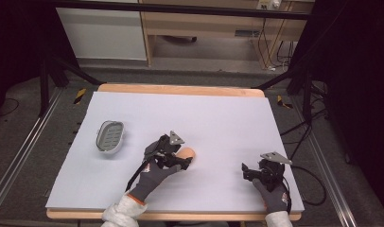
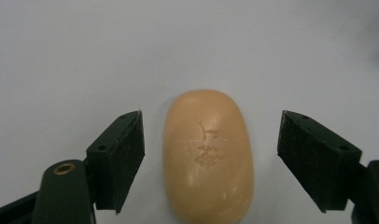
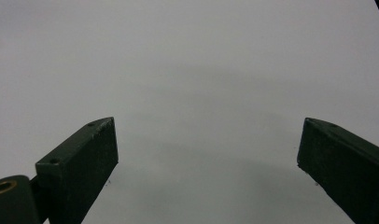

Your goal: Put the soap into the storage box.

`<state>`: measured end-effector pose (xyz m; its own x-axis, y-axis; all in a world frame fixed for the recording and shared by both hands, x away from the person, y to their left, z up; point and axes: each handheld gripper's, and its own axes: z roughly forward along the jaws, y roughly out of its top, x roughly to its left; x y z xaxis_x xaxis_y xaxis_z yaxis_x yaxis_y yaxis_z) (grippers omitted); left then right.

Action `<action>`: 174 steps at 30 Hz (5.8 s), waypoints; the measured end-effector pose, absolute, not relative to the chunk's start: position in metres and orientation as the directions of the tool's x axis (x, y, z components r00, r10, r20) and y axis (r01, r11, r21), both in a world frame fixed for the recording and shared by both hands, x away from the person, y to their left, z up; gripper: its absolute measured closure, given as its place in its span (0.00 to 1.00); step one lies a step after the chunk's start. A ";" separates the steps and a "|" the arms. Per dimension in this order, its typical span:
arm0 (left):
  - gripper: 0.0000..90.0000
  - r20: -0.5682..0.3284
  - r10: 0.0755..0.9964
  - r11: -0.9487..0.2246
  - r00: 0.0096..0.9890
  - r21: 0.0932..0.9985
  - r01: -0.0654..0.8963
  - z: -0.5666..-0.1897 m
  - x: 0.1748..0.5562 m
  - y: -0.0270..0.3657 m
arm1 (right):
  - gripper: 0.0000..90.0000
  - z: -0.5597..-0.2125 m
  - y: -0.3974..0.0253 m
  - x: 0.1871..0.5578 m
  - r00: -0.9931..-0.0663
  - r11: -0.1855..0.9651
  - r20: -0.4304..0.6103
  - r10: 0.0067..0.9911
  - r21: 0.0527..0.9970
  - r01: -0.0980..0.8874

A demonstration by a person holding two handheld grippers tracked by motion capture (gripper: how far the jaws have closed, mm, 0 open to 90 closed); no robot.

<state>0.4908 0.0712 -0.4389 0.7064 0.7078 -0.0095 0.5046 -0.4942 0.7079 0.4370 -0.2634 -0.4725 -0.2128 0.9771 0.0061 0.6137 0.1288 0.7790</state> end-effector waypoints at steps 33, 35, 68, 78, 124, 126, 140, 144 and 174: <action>0.29 0.012 0.702 -0.566 0.712 0.615 0.548 -0.471 0.505 0.058 | 0.06 -0.474 -0.263 0.438 -0.219 0.133 0.010 0.976 0.767 0.628; 0.29 0.010 0.702 -0.566 0.712 0.615 0.549 -0.471 0.505 0.058 | 0.06 -0.474 -0.263 0.438 -0.219 0.133 0.010 0.976 0.767 0.627; 0.35 0.006 0.704 -0.555 0.710 0.628 0.545 -0.453 0.497 0.064 | 0.06 -0.474 -0.263 0.438 -0.219 0.130 0.014 0.976 0.765 0.631; 0.35 0.002 0.704 -0.534 0.710 0.662 0.527 -0.436 0.488 0.081 | 0.06 -0.474 -0.263 0.438 -0.216 0.127 0.016 0.976 0.764 0.632; 0.35 -0.054 0.842 -0.299 0.537 0.782 0.548 -0.395 0.480 0.199 | 0.06 -0.474 -0.262 0.438 -0.221 0.128 0.019 0.975 0.765 0.632; 0.35 -0.050 0.850 -0.293 0.525 0.783 0.548 -0.394 0.482 0.204 | 0.06 -0.474 -0.262 0.439 -0.222 0.131 0.016 0.975 0.765 0.631; 0.35 -0.051 0.890 -0.240 0.453 0.792 0.561 -0.390 0.497 0.230 | 0.06 -0.474 -0.261 0.440 -0.224 0.133 0.016 0.974 0.762 0.633; 0.35 -0.055 0.901 -0.222 0.430 0.793 0.567 -0.391 0.502 0.239 | 0.06 -0.474 -0.261 0.440 -0.226 0.136 0.015 0.974 0.762 0.633; 0.35 -0.026 0.958 -0.166 0.285 0.760 0.628 -0.413 0.523 0.279 | 0.06 -0.475 -0.259 0.441 -0.227 0.136 0.016 0.974 0.758 0.638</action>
